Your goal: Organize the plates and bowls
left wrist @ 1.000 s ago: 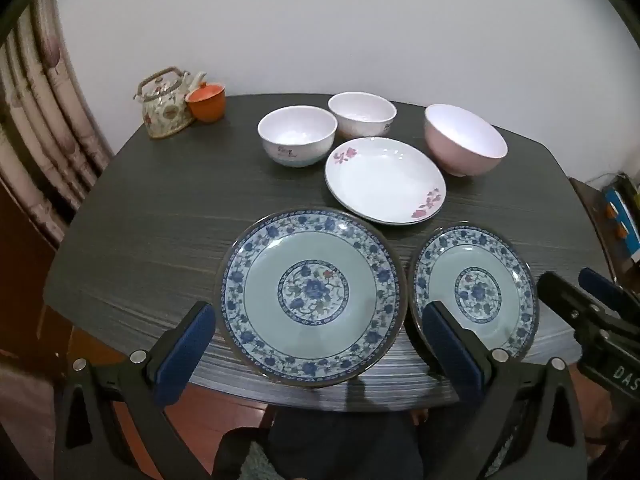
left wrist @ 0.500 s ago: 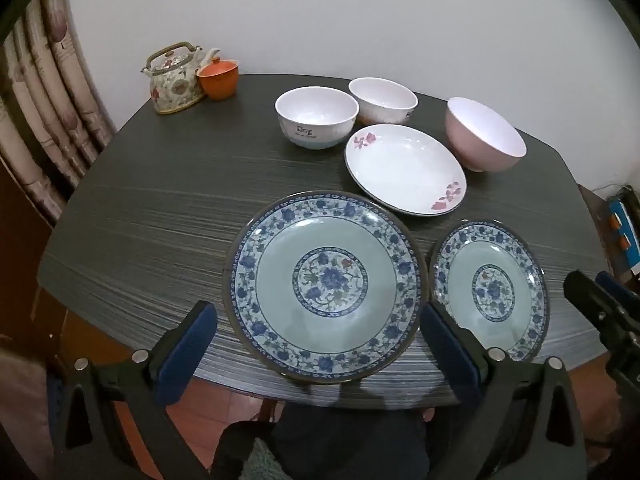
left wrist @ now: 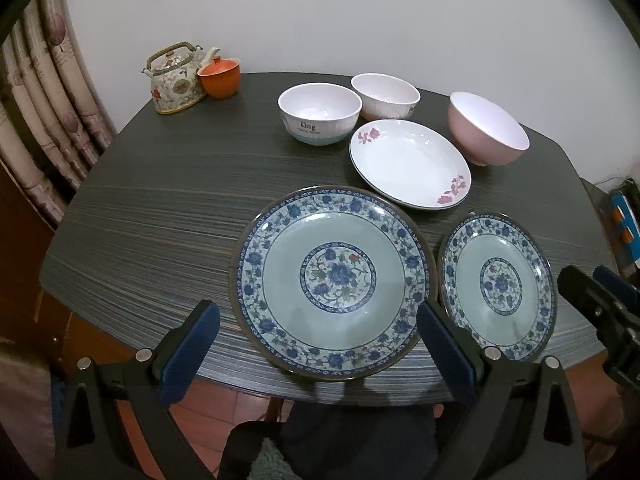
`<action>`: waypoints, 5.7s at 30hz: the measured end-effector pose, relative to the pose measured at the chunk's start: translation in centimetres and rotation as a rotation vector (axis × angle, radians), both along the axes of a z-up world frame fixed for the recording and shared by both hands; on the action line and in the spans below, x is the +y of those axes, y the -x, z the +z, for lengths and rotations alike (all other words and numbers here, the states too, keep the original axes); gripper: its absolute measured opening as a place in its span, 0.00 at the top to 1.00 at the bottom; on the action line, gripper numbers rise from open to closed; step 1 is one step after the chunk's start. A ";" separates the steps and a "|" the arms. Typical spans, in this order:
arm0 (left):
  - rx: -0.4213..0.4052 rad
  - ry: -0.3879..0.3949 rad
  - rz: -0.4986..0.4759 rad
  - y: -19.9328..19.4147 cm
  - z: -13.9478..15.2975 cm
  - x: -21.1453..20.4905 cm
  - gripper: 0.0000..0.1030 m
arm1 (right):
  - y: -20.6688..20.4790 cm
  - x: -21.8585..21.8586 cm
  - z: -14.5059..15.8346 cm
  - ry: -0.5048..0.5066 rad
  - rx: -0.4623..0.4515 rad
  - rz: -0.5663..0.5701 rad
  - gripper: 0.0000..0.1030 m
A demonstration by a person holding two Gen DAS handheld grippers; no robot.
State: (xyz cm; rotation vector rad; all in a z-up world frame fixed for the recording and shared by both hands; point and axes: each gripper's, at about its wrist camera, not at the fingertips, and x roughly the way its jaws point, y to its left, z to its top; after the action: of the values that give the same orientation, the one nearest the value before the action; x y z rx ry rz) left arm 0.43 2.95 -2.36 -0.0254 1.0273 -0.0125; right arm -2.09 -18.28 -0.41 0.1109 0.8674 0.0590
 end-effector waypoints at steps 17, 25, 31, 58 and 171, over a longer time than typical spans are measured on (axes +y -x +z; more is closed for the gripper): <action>0.015 -0.004 -0.003 0.2 0.1 0.1 0.06 | 0.3 0.2 -0.2 -0.021 0.002 0.004 0.10; 0.018 -0.003 -0.001 0.2 -0.1 0.0 0.06 | 0.4 0.4 -0.3 -0.025 0.005 0.008 0.10; 0.021 -0.006 0.000 0.2 -0.2 0.1 0.06 | 0.6 0.5 -0.2 -0.026 0.006 0.010 0.10; 0.030 -0.005 -0.001 0.2 -0.6 0.1 0.06 | 0.7 1.0 0.0 -0.021 0.016 0.025 0.10; 0.325 0.498 0.218 -4.7 -9.7 12.3 0.87 | -17.0 5.6 -11.5 -0.248 0.432 0.320 0.88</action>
State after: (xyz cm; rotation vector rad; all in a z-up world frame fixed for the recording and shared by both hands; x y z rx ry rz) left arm 5.12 15.21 -12.04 -0.6094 1.3200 -0.0670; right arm 14.89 -12.72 -11.90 0.2208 1.3021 0.4565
